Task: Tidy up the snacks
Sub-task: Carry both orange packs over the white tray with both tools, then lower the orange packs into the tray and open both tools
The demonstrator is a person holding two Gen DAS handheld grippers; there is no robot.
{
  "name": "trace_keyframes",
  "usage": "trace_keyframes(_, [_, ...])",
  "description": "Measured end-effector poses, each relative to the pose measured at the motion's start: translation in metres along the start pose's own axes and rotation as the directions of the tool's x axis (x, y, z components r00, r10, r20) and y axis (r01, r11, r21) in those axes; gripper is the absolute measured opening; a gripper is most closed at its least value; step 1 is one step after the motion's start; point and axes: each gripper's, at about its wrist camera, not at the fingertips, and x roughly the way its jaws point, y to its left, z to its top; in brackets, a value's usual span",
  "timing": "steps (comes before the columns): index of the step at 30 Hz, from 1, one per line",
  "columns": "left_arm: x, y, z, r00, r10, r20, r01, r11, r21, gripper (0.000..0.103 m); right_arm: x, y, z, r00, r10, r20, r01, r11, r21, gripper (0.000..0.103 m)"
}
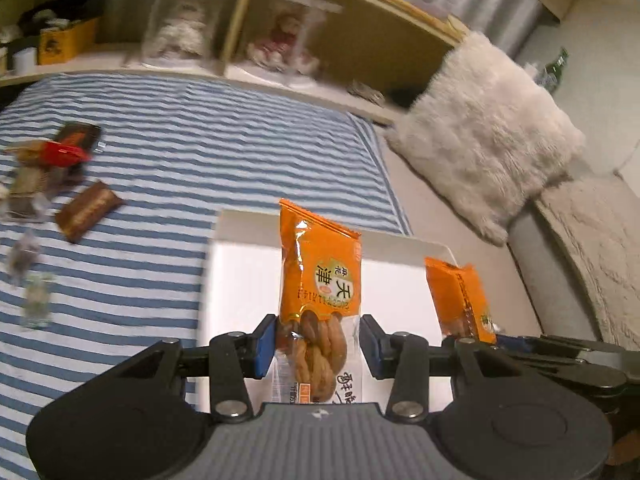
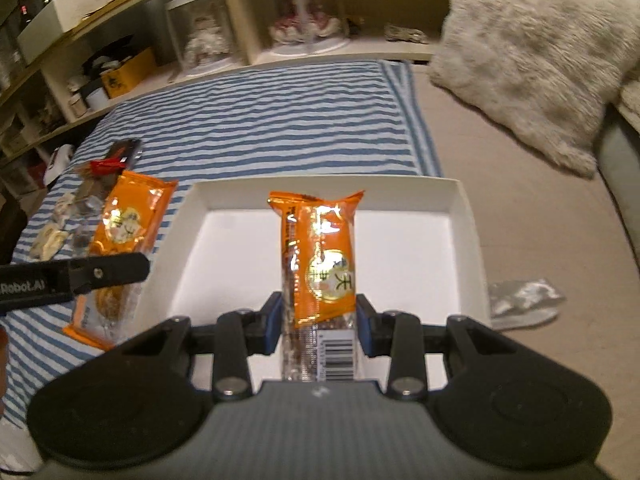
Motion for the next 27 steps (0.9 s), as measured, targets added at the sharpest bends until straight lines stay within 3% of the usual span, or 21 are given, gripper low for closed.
trace_keyframes(9, [0.059,-0.042,-0.011,0.989,-0.089,-0.117,0.084,0.996,-0.04,0.046,0.004,-0.044,-0.014,0.998,-0.057,-0.023,0.057,0.998,0.025,0.043])
trace_keyframes(14, [0.091,-0.05,-0.02,0.975,-0.139,-0.174,0.12,0.986,-0.115,0.046,0.017,-0.07,-0.019,0.997,-0.056,-0.048,0.059,0.995,0.075,0.043])
trace_keyframes(20, [0.12,-0.049,-0.023,0.961,-0.201,-0.188,0.156,0.961,-0.23,0.046,0.038,-0.087,-0.021,0.997,-0.026,-0.068,0.034,0.991,0.126,0.043])
trace_keyframes(27, [0.143,-0.047,-0.013,0.96,-0.223,-0.169,0.173,0.948,-0.267,0.046,0.064,-0.092,-0.009,0.997,-0.016,-0.072,0.026,0.989,0.149,0.043])
